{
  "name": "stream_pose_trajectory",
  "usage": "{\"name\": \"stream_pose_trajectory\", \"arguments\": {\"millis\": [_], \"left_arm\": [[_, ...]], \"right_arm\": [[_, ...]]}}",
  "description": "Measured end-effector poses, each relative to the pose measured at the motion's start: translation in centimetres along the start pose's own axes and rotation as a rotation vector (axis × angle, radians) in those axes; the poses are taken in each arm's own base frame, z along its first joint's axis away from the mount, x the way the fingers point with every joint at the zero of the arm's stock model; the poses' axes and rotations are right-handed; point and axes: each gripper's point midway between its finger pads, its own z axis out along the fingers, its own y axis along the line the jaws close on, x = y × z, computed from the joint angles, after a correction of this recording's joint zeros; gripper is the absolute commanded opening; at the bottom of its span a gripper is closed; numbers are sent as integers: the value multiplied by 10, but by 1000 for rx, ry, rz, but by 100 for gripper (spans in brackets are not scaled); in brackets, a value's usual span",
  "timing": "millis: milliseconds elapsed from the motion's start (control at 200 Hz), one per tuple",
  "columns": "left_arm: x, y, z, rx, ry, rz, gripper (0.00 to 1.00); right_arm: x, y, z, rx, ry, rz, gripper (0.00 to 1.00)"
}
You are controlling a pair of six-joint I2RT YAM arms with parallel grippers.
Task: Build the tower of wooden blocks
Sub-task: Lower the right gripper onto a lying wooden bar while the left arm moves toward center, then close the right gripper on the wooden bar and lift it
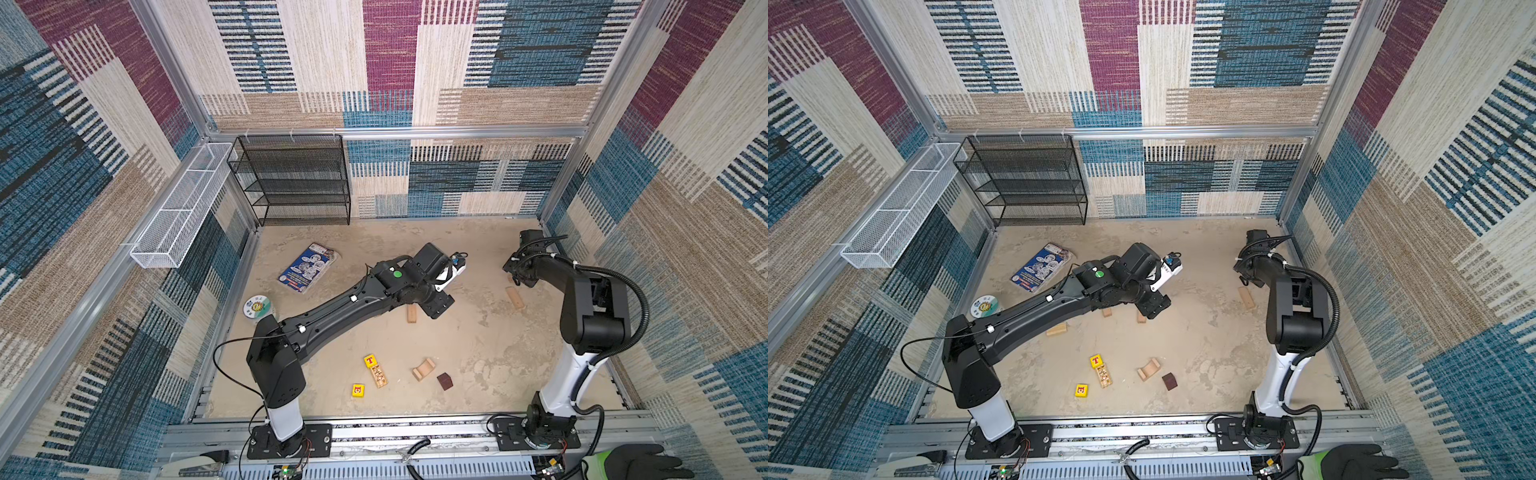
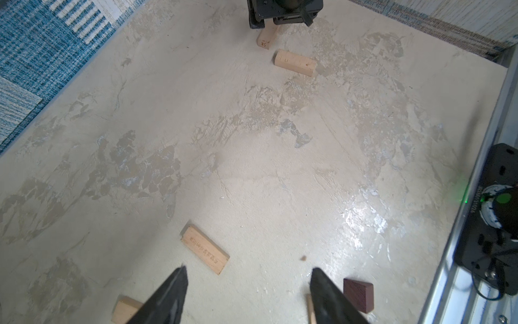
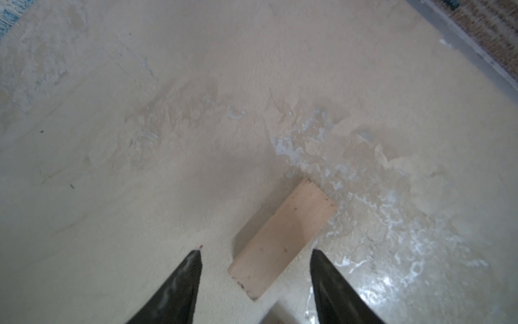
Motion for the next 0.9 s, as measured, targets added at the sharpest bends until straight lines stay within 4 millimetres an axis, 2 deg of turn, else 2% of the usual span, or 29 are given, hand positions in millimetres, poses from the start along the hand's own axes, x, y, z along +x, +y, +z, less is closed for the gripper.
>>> {"name": "stream_pose_trajectory", "arguments": {"millis": [431,902], "left_arm": [[-1,-3,5,0,8,4,75],[7,4,13,-43,61,8,74]], "right_arm": [[11,-6,14,24,35,-5,57],[17,-9,17,33,46,-22,48]]}}
